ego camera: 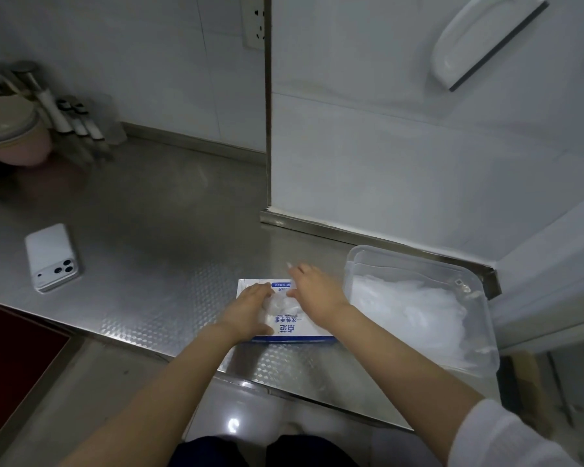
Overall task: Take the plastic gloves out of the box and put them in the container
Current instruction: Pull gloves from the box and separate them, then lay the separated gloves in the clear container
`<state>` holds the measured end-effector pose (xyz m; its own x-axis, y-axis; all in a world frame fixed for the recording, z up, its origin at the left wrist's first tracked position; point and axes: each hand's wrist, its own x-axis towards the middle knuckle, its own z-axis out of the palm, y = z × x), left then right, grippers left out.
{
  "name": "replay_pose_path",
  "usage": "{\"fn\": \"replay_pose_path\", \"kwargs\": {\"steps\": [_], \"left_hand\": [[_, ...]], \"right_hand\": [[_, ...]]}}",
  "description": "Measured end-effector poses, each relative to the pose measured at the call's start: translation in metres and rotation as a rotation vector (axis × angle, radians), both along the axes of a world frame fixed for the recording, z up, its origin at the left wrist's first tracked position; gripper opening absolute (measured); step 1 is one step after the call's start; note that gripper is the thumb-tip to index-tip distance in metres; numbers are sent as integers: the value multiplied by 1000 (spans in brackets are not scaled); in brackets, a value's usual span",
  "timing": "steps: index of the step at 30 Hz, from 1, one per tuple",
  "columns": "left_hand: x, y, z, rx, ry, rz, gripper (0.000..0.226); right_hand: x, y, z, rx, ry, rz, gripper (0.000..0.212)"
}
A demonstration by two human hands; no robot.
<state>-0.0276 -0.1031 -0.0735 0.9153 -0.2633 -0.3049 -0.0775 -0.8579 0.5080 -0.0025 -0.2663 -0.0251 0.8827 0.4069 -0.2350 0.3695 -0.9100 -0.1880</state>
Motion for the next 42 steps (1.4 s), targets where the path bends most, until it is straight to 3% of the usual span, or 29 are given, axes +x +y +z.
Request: {"fn": "replay_pose_path", "kwargs": {"steps": [4,10,16,23,28,32,36,40,42], "left_hand": [[-1,-1,4,-1,10,-8,70],[-1,-2,8,11,37,-33,73],[0,-3,10,36,61,-34,80],[0,-4,15,117,88,-76,84],[7,-4,21,28,103,4,67],[18,-16,57,-296,37,174,57],[15,-46,99,-575,23,179,56],[7,-66,111,-513,78,30,68],[4,-73,110,-454,32,-35,45]], "right_hand": [[-1,2,-3,39,96,-150,19],[-2,-7,11,102,-14,-139,16],[0,-29,42,157,-176,-208,25],[1,-65,81,531,-367,-484,17],[-9,-83,80,501,-275,-450,18],[-18,-93,81,473,-236,-433,24],[-23,-94,85,518,-212,-418,20],[-26,-94,94,769,-76,-465,17],[-26,-96,99,995,78,-541,17]]}}
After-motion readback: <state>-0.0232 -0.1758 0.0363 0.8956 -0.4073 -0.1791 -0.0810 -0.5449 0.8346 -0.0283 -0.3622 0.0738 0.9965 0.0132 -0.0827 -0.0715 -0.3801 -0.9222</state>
